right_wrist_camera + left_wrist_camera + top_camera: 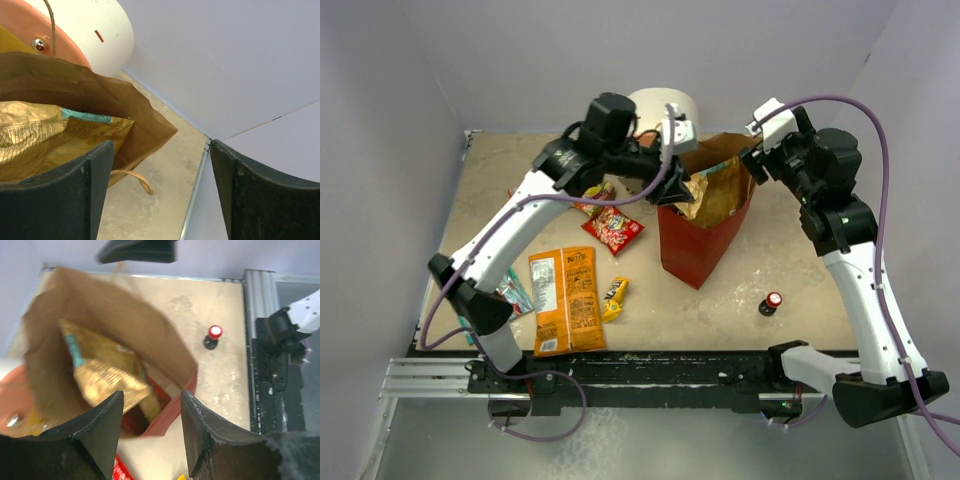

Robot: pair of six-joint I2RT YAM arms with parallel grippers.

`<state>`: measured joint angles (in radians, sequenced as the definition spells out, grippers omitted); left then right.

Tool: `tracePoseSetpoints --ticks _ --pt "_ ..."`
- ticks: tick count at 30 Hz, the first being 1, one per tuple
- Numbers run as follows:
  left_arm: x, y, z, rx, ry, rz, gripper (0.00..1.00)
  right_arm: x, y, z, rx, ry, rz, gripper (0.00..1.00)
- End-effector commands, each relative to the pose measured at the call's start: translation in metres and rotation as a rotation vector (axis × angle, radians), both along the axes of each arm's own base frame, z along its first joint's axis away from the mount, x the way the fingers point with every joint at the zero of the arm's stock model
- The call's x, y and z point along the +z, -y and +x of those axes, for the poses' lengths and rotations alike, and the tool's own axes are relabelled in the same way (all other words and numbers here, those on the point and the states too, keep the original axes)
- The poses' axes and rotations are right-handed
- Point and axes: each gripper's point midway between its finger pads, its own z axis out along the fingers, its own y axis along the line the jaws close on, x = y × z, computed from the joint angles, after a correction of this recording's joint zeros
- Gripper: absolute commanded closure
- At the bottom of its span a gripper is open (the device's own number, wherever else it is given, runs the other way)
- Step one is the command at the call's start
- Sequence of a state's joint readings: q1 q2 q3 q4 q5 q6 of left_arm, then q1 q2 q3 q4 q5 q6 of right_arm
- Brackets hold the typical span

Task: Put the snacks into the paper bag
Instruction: Place the snack in the paper bag, then pick up the snack from the center of the board.

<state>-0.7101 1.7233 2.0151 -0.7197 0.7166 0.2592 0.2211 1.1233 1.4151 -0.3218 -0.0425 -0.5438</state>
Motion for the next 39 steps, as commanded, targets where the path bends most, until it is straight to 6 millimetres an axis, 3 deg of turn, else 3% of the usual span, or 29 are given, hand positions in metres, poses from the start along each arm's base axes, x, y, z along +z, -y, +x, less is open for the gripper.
tracePoseSetpoints --ticks 1,3,8,15,17,21,26,31,39 --pt "0.015 -0.065 0.039 0.211 0.071 0.011 0.46 0.017 0.003 -0.005 -0.024 0.043 0.09 0.15" --pt "0.008 -0.098 0.05 0.296 0.059 0.042 0.44 0.021 0.005 -0.007 -0.027 0.057 0.093 0.13" --pt "-0.034 -0.182 0.072 0.518 -0.024 0.138 0.39 0.034 -0.004 -0.016 0.056 0.065 0.148 0.09" --pt "-0.148 -0.293 0.06 0.667 -0.304 0.309 0.37 0.035 -0.015 -0.028 0.148 0.04 0.173 0.08" --pt "-0.181 -0.312 0.05 0.672 -0.394 0.353 0.37 0.034 -0.021 -0.032 0.186 0.028 0.17 0.09" --pt "-0.243 -0.331 0.032 0.655 -0.533 0.458 0.33 0.027 -0.036 -0.037 0.276 -0.002 0.175 0.11" --pt "-0.296 -0.351 0.035 0.685 -0.556 0.579 0.28 0.02 -0.044 -0.037 0.317 -0.022 0.183 0.13" --pt "-0.328 -0.363 0.043 0.7 -0.556 0.643 0.23 0.019 -0.044 -0.042 0.327 -0.023 0.181 0.14" --pt "-0.352 -0.364 0.043 0.689 -0.576 0.654 0.21 0.01 -0.048 -0.041 0.35 -0.039 0.18 0.15"
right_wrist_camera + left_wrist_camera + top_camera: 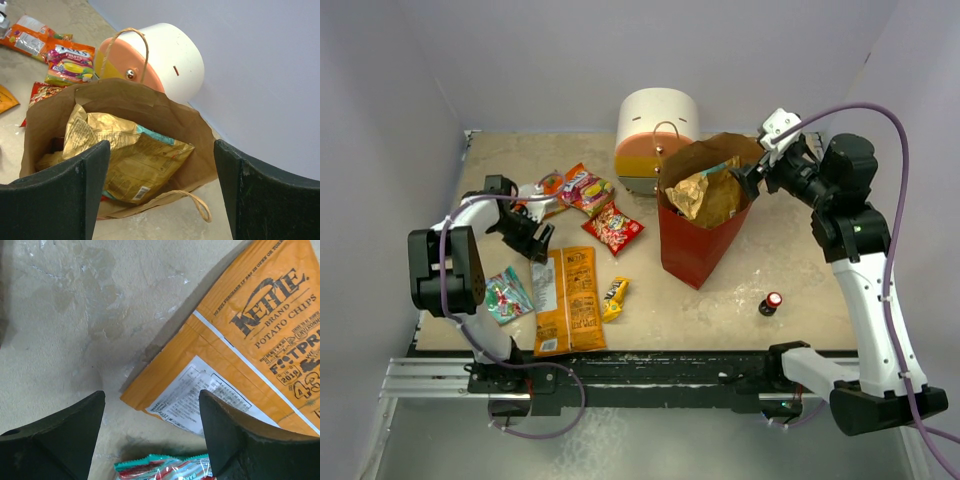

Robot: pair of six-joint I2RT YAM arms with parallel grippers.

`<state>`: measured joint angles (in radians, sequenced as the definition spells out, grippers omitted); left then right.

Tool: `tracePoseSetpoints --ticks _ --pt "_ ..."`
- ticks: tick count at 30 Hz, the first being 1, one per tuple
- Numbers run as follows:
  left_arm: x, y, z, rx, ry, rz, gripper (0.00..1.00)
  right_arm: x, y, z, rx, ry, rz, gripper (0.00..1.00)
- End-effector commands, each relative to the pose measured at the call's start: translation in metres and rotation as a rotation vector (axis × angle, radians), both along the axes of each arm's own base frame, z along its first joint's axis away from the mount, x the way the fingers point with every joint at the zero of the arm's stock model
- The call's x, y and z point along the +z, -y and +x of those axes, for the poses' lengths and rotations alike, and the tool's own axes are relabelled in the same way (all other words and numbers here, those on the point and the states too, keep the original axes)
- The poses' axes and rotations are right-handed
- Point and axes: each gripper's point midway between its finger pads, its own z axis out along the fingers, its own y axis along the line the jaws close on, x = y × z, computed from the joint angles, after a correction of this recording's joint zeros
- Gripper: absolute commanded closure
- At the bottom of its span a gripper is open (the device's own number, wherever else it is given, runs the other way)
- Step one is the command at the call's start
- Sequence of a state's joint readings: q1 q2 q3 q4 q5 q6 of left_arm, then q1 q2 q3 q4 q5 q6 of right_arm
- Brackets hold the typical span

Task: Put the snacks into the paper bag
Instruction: Pick up the snack from the center of the board.

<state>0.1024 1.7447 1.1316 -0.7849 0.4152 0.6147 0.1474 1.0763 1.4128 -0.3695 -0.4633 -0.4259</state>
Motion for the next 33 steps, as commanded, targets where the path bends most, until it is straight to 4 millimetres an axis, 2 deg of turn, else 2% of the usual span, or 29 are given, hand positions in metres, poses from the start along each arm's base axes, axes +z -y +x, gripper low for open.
tracePoseSetpoints --ticks 1,3,10,18,22,24,25,29,33 --pt "-0.013 -0.001 0.004 -0.028 0.018 0.0 0.22 0.007 -0.003 -0.006 0.026 0.024 0.015 0.15" --pt "-0.018 0.001 -0.002 -0.03 0.004 -0.011 0.25 0.005 -0.003 -0.004 0.028 0.022 0.013 0.15" --pt "-0.02 0.011 -0.016 -0.023 0.034 -0.05 0.46 -0.001 -0.003 0.001 0.029 0.007 0.012 0.16" --pt "-0.018 0.015 -0.02 -0.036 0.068 -0.051 0.67 -0.002 -0.005 0.005 0.036 0.001 0.013 0.17" --pt "-0.009 0.017 -0.017 -0.055 0.102 -0.054 0.87 0.001 -0.008 0.004 0.056 0.001 0.022 0.18" --pt "0.003 0.022 -0.013 -0.077 0.134 -0.07 0.98 0.005 -0.013 0.003 0.087 -0.003 0.034 0.19" --pt "0.013 0.025 -0.011 -0.088 0.154 -0.082 1.0 0.009 -0.017 0.003 0.105 -0.006 0.044 0.2" --pt "0.064 0.043 -0.005 -0.165 0.264 -0.138 1.0 0.025 -0.038 0.001 0.215 -0.023 0.092 0.22" --pt "0.116 0.058 -0.008 -0.282 0.363 -0.155 1.0 0.023 -0.074 -0.006 0.358 -0.044 0.064 0.23"
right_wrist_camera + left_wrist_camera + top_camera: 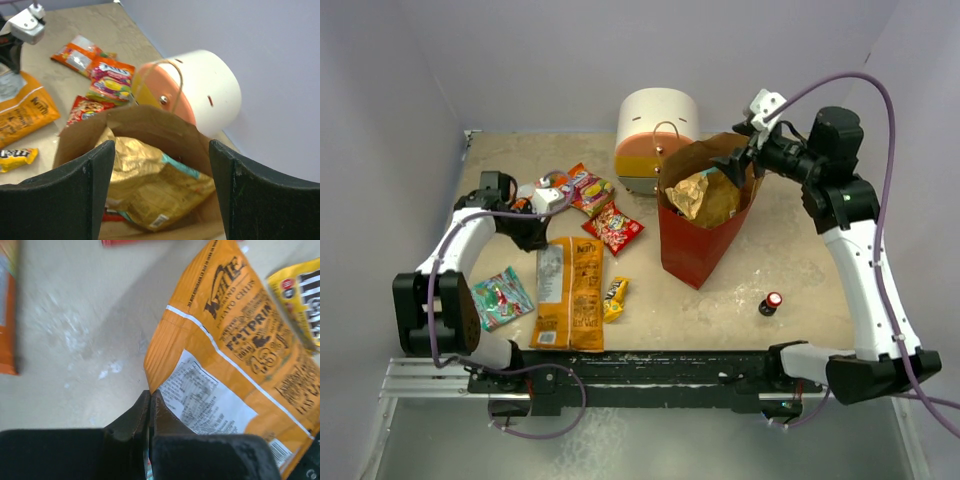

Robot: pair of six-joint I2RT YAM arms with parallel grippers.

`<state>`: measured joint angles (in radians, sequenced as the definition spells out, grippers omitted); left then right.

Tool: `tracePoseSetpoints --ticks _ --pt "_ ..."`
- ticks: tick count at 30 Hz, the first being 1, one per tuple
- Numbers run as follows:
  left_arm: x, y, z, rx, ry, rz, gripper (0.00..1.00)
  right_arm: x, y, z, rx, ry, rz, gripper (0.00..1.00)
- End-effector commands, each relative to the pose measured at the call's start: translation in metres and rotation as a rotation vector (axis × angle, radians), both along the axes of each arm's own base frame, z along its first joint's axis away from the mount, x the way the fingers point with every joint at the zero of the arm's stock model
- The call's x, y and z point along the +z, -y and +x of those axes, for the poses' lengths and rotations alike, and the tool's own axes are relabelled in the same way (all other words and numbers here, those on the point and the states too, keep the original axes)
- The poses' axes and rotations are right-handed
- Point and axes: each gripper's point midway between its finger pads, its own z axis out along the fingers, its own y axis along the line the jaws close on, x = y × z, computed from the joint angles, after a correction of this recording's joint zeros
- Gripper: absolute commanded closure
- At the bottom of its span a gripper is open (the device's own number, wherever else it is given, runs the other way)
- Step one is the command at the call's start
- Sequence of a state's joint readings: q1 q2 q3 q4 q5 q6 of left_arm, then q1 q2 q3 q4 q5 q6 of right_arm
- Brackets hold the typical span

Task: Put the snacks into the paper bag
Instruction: Pick up the snack from the center of the board.

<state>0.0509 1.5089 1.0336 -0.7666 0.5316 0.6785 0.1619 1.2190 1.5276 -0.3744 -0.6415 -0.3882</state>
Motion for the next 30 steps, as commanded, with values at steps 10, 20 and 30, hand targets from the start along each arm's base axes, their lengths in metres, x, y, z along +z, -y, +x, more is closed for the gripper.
tracePoseSetpoints --ticks 10,20,30 --pt "0.17 0.049 -0.027 -0.368 0.391 -0.144 1.0 -0.032 -0.149 -0.033 0.467 -0.104 -0.018 0.22" --pt "0.209 0.073 -0.051 -0.433 0.454 -0.292 1.0 -0.09 -0.224 -0.05 0.609 -0.22 -0.071 0.12" --pt "0.224 0.072 -0.042 -0.329 0.475 -0.284 1.0 -0.133 -0.257 -0.079 0.717 -0.431 -0.029 0.15"
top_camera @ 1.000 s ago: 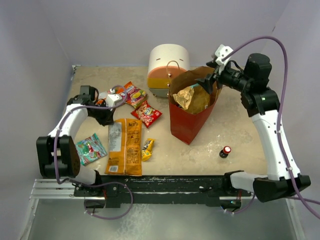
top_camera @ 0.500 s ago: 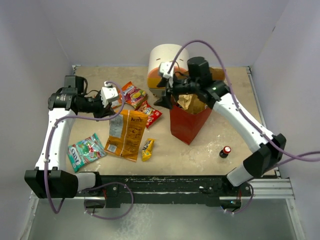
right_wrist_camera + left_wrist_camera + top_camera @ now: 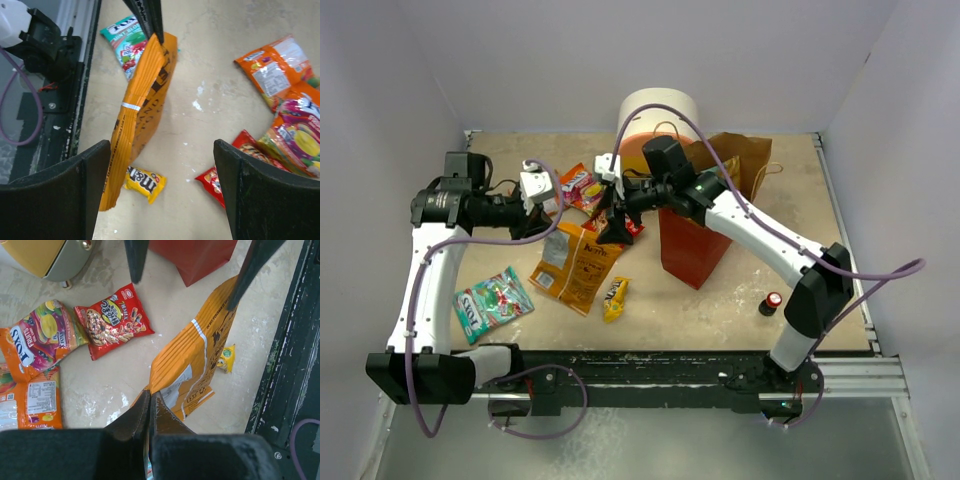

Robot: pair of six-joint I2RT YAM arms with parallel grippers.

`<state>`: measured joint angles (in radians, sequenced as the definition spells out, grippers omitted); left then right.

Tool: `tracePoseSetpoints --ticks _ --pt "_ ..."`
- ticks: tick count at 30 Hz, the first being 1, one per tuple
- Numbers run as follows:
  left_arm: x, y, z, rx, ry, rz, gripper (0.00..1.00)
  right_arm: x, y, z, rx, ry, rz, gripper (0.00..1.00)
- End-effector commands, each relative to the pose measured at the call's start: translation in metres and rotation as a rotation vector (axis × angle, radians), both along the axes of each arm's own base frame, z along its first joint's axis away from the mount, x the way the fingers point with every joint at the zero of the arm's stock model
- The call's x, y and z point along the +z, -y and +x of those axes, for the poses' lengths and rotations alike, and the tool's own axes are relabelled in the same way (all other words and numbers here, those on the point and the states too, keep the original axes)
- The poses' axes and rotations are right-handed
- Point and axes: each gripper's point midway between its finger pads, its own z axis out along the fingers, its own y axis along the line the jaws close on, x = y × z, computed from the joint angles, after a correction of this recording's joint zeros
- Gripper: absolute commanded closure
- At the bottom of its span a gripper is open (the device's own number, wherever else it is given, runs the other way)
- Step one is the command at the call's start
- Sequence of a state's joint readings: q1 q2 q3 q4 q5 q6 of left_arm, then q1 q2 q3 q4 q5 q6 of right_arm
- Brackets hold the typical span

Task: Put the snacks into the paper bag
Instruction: Pick up the snack from the center of the board, then place the snack in the paper bag.

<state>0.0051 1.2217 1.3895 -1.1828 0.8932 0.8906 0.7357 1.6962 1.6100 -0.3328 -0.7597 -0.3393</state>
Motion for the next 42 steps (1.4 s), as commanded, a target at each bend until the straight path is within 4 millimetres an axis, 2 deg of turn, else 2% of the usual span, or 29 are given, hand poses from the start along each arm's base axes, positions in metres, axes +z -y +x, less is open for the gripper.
tracePoseSetpoints --ticks 1,6,10,11,14,15,16,19,23,25,26,29,36,42 --pt "0.036 0.007 0.008 0.036 0.089 -0.055 1.0 0.006 -0.014 -0.012 0.041 -0.086 0.056 0.17" --pt "0.043 0.007 0.014 0.09 0.07 -0.084 1.0 -0.012 -0.021 -0.013 0.034 -0.144 0.035 0.3" --pt "0.044 0.006 0.016 0.106 0.071 -0.089 1.0 -0.011 -0.023 -0.01 0.016 -0.158 0.033 0.49" --pt "0.045 0.006 0.017 0.11 0.075 -0.087 1.0 -0.009 -0.023 -0.011 0.015 -0.162 0.034 0.54" --pt "0.045 0.005 0.019 0.116 0.085 -0.083 1.0 0.006 -0.022 -0.013 0.038 -0.126 0.051 0.84" --pt "0.046 0.006 0.018 0.111 0.086 -0.087 0.95 0.011 -0.021 -0.011 0.033 -0.108 0.052 0.94" --pt "0.047 0.007 0.018 0.103 0.091 -0.092 0.86 0.015 -0.019 -0.01 0.03 -0.086 0.054 1.0" --pt "0.048 0.008 0.017 0.08 0.108 -0.091 0.59 0.031 -0.013 -0.01 0.023 -0.017 0.065 1.0" --pt "0.046 -0.004 0.02 0.106 0.119 -0.076 0.27 0.049 -0.004 -0.011 0.008 0.053 0.076 1.0" --pt "0.045 -0.005 0.016 0.079 0.129 -0.076 0.07 0.055 0.0 -0.012 0.006 0.074 0.083 1.0" --pt "0.044 -0.004 0.014 0.063 0.13 -0.078 0.01 0.06 0.001 -0.014 0.009 0.083 0.091 1.0" --pt "0.039 -0.004 0.013 0.043 0.128 -0.086 0.01 0.071 0.005 -0.015 0.012 0.103 0.105 1.0" --pt "0.031 -0.009 0.027 0.04 0.125 -0.121 0.01 0.104 0.016 -0.024 0.027 0.175 0.134 1.0" --pt "0.029 0.001 0.035 -0.042 0.179 -0.192 0.01 0.13 0.031 -0.025 -0.006 0.279 0.131 1.0"
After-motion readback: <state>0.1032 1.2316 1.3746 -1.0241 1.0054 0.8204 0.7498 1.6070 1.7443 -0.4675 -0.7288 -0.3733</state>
